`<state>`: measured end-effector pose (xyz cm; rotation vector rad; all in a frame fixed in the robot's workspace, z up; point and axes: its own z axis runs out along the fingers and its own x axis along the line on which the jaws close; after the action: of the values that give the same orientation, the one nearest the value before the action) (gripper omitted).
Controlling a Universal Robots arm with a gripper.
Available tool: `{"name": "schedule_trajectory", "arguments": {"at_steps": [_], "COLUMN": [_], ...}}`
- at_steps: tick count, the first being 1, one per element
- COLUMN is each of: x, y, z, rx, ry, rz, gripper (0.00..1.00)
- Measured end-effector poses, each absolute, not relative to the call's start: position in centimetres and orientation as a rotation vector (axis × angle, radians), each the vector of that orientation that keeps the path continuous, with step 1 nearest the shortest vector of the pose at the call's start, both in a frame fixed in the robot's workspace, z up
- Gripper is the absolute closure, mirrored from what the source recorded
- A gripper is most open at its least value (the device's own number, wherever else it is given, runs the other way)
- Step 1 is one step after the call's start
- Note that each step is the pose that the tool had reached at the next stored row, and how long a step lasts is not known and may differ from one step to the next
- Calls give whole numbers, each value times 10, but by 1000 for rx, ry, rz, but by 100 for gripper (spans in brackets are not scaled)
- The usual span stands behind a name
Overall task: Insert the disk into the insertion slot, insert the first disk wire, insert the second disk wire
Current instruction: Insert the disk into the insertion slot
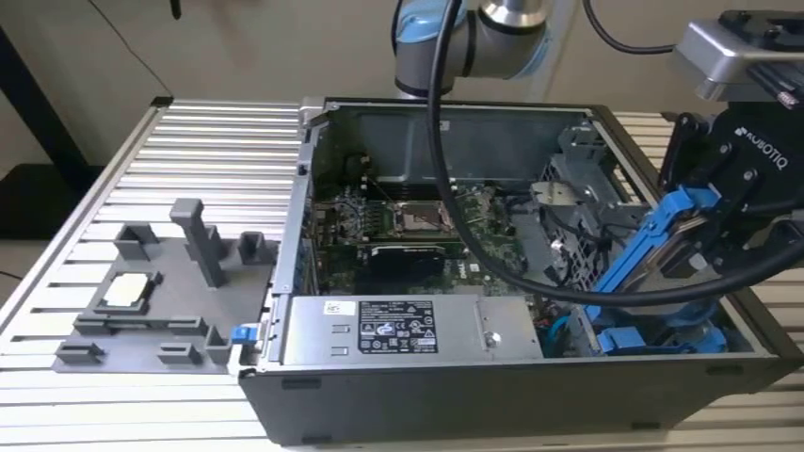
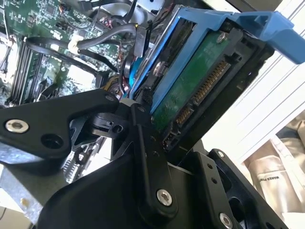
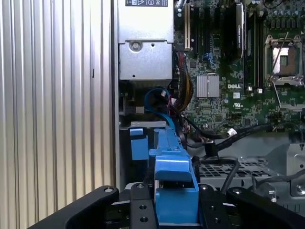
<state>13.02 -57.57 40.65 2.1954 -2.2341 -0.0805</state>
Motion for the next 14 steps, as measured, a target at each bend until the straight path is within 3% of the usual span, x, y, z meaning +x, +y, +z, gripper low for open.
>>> {"name": "schedule_trajectory", "arguments": {"at_steps": [14], "x": [130], "y": [-579], "z": [387], "rx": [2192], "ry": [-2236], "rz": [-83], "gripper": [67]}}
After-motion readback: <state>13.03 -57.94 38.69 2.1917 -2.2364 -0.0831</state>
